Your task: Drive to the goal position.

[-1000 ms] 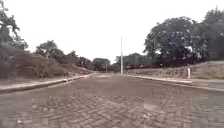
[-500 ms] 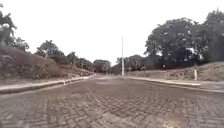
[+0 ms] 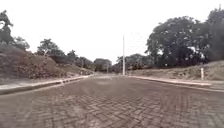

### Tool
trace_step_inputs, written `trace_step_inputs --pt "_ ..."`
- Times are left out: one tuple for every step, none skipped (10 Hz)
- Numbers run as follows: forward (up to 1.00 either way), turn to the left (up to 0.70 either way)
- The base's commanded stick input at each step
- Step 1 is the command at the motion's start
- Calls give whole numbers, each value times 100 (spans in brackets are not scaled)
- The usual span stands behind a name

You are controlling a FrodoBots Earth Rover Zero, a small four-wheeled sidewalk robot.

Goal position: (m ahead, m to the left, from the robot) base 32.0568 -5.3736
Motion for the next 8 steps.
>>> trace_step_inputs --pt "100 0" --pt "100 0" --pt "100 0" --pt "100 0" --pt "100 0" --pt "100 0" --pt "100 0" --pt "100 0"
